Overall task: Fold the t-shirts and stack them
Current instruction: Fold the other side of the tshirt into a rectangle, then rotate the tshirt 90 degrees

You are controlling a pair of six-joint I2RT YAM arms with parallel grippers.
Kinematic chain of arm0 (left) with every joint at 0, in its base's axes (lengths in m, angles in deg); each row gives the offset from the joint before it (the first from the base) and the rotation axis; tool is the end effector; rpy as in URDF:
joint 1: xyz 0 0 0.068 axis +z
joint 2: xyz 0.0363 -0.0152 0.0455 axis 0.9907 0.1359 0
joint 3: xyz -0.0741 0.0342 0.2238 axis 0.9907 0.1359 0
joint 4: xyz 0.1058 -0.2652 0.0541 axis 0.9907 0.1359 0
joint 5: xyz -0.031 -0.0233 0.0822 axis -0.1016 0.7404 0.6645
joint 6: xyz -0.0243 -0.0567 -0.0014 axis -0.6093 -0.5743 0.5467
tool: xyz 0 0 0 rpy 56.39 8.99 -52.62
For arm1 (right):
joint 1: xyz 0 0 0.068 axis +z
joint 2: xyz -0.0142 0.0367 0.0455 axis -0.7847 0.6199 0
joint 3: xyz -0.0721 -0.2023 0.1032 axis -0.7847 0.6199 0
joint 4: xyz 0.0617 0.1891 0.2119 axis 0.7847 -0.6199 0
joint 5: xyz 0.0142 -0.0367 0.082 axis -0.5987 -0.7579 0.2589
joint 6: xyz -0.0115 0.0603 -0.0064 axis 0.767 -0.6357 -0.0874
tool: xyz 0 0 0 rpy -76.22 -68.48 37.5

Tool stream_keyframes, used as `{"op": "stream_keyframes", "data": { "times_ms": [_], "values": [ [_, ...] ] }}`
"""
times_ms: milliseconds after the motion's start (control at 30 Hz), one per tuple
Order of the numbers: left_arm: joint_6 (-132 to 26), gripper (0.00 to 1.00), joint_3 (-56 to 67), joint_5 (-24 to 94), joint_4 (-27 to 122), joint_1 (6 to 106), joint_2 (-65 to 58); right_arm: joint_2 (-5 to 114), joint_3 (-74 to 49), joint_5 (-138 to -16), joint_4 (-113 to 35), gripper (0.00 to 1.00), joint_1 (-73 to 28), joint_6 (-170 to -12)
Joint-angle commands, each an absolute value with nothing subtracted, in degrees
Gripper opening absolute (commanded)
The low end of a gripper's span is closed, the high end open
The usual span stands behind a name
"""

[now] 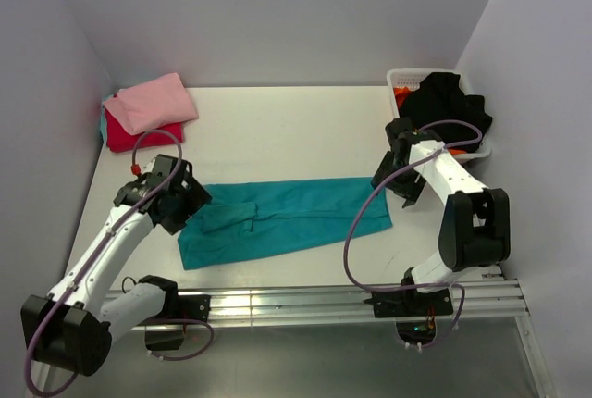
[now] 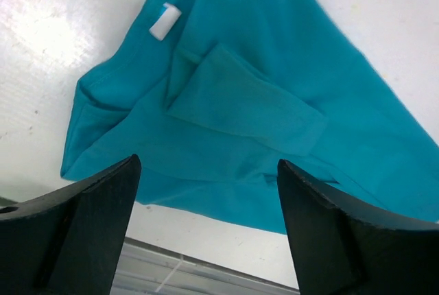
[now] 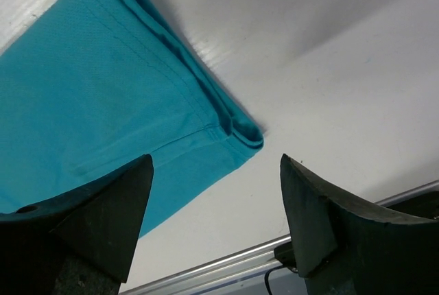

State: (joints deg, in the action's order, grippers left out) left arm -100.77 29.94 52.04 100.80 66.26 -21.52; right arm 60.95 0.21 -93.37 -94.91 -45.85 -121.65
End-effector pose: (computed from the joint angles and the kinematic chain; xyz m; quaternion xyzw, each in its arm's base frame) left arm 0.2305 -0.0581 0.2137 -0.3727 0.8902 -0.0918 0.2455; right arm 0.3049 0.0242 0.1615 0.2771 0.9548 -0.0405 0.0996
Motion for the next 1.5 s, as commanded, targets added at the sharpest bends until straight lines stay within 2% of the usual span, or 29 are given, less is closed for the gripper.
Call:
{"op": "stream_keyframes", "data": {
  "times_ms": [0, 67, 100, 133, 167, 200, 267, 333, 367, 433, 467, 533, 733, 867, 1067, 1100, 1200, 1300, 1333, 1433, 1467],
  "values": [
    [-105.92, 0.86, 29.49, 55.28, 103.37, 65.05, -18.86, 60.29, -2.22, -91.76, -92.70, 0.81, -46.07, -120.94],
    [-106.63, 0.78, 29.68, 55.81, 102.84, 64.53, -15.71, 61.60, -3.27, -89.66, -91.29, 0.73, -46.07, -120.15],
    [-106.46, 0.72, 29.76, 55.72, 102.23, 64.43, -14.47, 63.17, -3.88, -89.04, -91.02, 0.64, -45.98, -119.88],
    [-106.02, 0.62, 29.76, 55.72, 101.35, 64.43, -13.24, 64.15, -4.59, -88.25, -90.67, 0.58, -46.07, -119.45],
    [-105.14, 0.49, 29.68, 55.63, 99.34, 64.26, -10.62, 66.07, -5.99, -87.19, -90.32, 0.52, -45.98, -118.48],
    [-104.61, 0.45, 29.42, 55.46, 98.54, 64.26, -9.29, 67.05, -6.70, -87.01, -90.23, 0.45, -45.98, -118.21],
    [-103.56, 0.38, 28.80, 56.24, 97.39, 64.26, -4.65, 69.15, -8.97, -86.57, -90.05, 0.39, -46.07, -116.99],
    [-102.16, 0.33, 27.31, 56.68, 95.81, 64.34, -1.21, 72.49, -10.30, -86.13, -89.97, 0.27, -46.07, -116.28],
    [-101.80, 0.21, 26.78, 56.77, 95.37, 64.26, 2.55, 74.94, -11.53, -85.96, -90.23, 0.24, -45.98, -115.84],
    [-101.36, 0.10, 24.76, 57.21, 94.58, 64.26, 6.52, 76.98, -12.67, -85.43, -90.49, 0.10, -46.07, -115.84],
    [-101.18, 0.00, 23.80, 57.21, 94.49, 64.26, 10.20, 78.38, -12.94, -85.08, -90.32, 0.05, -46.07, -116.01],
    [-100.66, 0.00, 20.72, 57.21, 93.88, 64.26, 13.91, 79.27, -12.77, -85.07, -89.88, 0.00, -45.89, -116.36],
    [-98.03, 0.00, 7.37, 58.97, 96.59, 64.26, 27.97, 79.36, -9.44, -83.60, -90.05, 0.00, -43.26, -116.01],
    [-94.95, 0.00, -4.05, 60.73, 99.84, 64.43, 37.71, 72.79, -2.06, -82.44, -90.14, 0.00, -39.40, -116.54],
    [-89.76, 0.00, -30.49, 60.20, 105.55, 65.40, 54.23, 61.11, 13.74, -77.36, -87.78, 0.00, -29.03, -123.21],
    [-89.23, 0.00, -37.84, 60.03, 107.04, 65.40, 56.53, 59.86, 15.43, -76.73, -87.60, 0.00, -27.54, -124.53],
    [-87.82, 0.00, -49.03, 58.45, 108.03, 65.40, 63.66, 55.81, 19.13, -75.06, -87.50, 0.00, -21.12, -129.01],
    [-87.29, 0.00, -51.71, 52.14, 103.47, 65.40, 66.22, 55.19, 18.44, -73.05, -87.77, 0.00, -14.53, -131.04],
    [-86.86, 0.00, -51.45, 48.90, 97.88, 65.40, 66.48, 55.63, 16.78, -71.99, -87.16, 0.00, -12.69, -130.69],
    [-85.36, 0.00, -51.88, 30.72, 84.36, 65.23, 67.89, 59.31, 9.95, -68.56, -85.23, 0.00, -4.78, -127.72],
    [-84.93, 0.00, -56.32, 23.54, 83.08, 64.35, 69.89, 60.89, 7.38, -69.33, -85.92, 0.00, -2.85, -127.01]
  ]
}}
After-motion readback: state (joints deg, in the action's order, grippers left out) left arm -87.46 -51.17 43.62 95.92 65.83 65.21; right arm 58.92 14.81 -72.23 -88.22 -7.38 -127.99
